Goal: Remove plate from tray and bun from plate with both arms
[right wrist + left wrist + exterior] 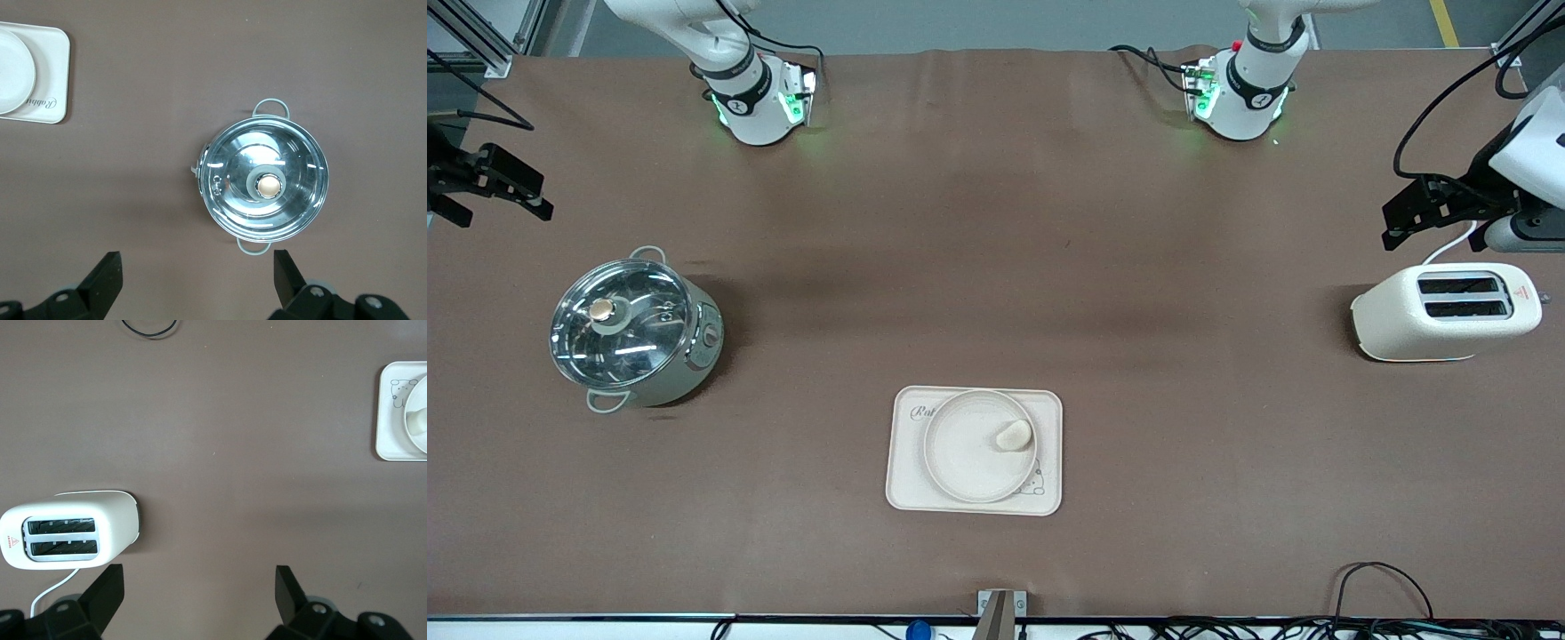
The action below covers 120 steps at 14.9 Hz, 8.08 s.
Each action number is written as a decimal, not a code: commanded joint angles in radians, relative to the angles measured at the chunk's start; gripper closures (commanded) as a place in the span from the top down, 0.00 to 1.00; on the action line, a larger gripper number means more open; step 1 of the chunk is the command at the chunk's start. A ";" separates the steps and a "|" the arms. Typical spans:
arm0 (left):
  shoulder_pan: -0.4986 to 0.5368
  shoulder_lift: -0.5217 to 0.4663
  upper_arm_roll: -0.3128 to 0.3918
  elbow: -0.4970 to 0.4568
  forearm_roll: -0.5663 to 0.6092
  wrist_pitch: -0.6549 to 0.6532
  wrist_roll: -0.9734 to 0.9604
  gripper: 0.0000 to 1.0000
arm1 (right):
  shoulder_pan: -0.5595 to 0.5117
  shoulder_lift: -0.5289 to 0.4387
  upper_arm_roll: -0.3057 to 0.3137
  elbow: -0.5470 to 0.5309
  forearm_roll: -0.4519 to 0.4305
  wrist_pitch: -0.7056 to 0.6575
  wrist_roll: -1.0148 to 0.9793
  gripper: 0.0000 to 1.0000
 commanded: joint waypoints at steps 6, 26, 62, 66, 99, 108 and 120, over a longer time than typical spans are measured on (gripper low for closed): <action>-0.002 0.011 -0.003 0.023 -0.004 -0.013 0.000 1.00 | -0.006 -0.003 -0.001 -0.008 -0.019 0.021 0.008 1.00; -0.002 0.011 -0.006 0.022 -0.003 -0.014 0.002 1.00 | 0.193 0.460 0.004 0.208 0.193 0.254 0.147 0.73; 0.000 0.011 -0.006 0.020 -0.003 -0.016 0.006 1.00 | 0.347 1.194 0.107 0.627 0.552 0.730 0.284 0.44; 0.001 0.011 -0.006 0.020 -0.003 -0.016 0.006 1.00 | 0.350 1.197 0.105 0.623 0.551 0.730 0.279 0.33; 0.003 0.011 -0.006 0.019 -0.003 -0.017 0.008 1.00 | 0.520 0.653 0.101 -0.039 0.526 0.649 0.221 0.00; 0.003 0.011 -0.006 0.017 -0.003 -0.022 0.008 1.00 | 0.655 0.608 0.108 -0.338 0.538 0.960 0.203 0.00; -0.042 0.059 -0.075 0.015 -0.115 -0.067 -0.024 1.00 | 0.629 0.430 -0.055 -0.275 0.511 0.761 0.206 1.00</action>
